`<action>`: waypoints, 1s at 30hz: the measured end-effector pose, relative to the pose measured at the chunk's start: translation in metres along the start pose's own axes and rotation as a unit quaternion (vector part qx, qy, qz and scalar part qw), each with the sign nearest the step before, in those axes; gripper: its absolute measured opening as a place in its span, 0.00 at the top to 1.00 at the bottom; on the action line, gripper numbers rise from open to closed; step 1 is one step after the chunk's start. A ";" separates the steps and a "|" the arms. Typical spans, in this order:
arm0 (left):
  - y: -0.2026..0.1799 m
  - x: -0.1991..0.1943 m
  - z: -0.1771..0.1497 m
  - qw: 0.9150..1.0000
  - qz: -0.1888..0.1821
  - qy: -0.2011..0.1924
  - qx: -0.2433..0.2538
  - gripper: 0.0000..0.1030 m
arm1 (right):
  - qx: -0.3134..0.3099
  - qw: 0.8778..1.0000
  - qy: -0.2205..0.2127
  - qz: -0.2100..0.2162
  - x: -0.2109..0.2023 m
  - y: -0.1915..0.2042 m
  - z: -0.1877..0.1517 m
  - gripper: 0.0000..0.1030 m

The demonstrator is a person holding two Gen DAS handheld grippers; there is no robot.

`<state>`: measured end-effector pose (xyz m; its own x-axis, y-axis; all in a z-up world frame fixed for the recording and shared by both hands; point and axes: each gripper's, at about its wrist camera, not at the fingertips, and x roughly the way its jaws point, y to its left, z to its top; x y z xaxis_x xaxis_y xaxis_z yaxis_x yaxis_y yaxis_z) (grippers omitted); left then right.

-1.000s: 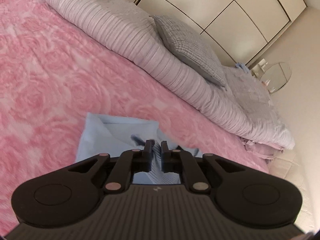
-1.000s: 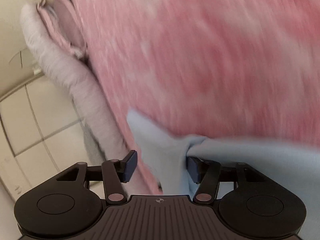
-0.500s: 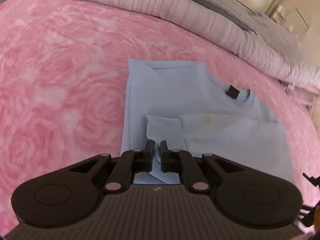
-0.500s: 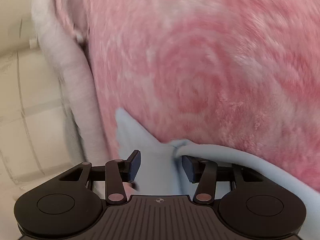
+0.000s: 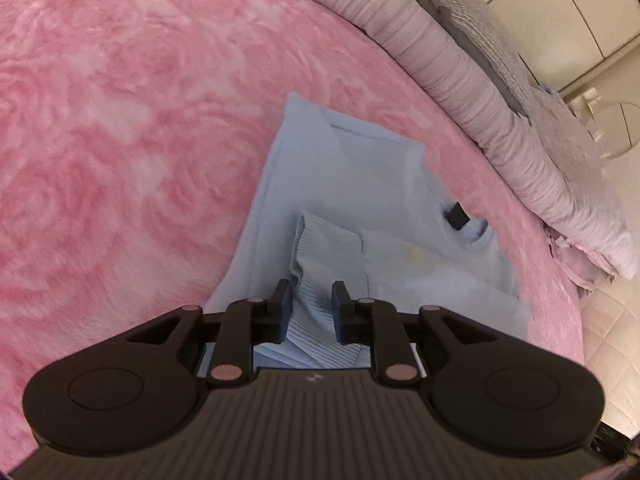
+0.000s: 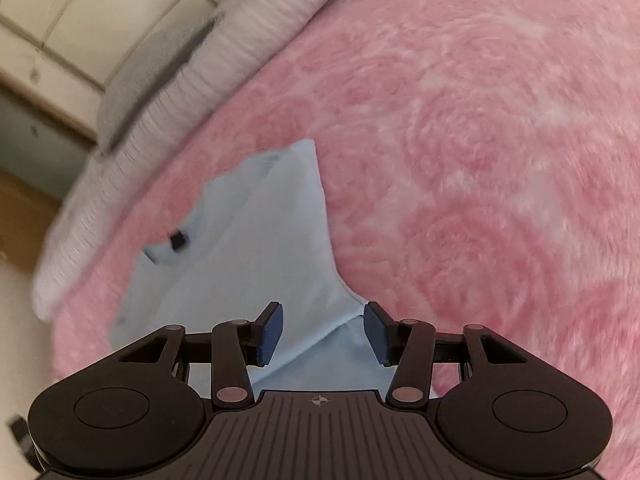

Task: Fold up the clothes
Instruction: 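Lay the cuff on the shirt body and open the left gripper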

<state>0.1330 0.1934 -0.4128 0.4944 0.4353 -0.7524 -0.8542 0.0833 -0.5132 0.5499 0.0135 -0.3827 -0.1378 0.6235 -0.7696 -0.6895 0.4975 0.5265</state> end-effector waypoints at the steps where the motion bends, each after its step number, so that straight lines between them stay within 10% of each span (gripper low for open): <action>1: -0.002 0.000 -0.001 1.000 -0.002 -0.005 0.008 0.94 | -0.016 1.000 0.004 -0.015 0.005 0.003 -0.004 0.52; 8: -0.020 0.006 -0.009 0.978 0.074 -0.009 0.195 0.92 | -0.129 0.984 0.046 -0.110 0.040 0.024 -0.034 0.52; 13: -0.032 -0.013 0.002 0.969 0.135 -0.069 0.197 0.93 | -0.188 0.973 0.026 -0.130 0.025 0.043 -0.040 0.52; 20: -0.059 -0.026 -0.027 0.973 0.027 -0.037 0.228 0.92 | -0.277 0.956 -0.016 -0.100 0.031 0.070 -0.048 0.65; 23: -0.057 -0.001 -0.049 0.962 0.041 -0.001 0.269 0.92 | -0.288 0.950 0.017 -0.123 0.055 0.072 -0.055 0.74; 30: -0.046 -0.019 -0.035 0.968 0.043 -0.020 0.246 0.92 | -0.279 0.945 0.022 -0.168 0.032 0.073 -0.078 0.74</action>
<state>0.1689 0.1495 -0.3891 0.4200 0.4930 -0.7619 -0.8699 0.4581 -0.1831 0.4399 0.0226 -0.3968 0.1339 0.4556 -0.8800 -0.9656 0.2598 -0.0124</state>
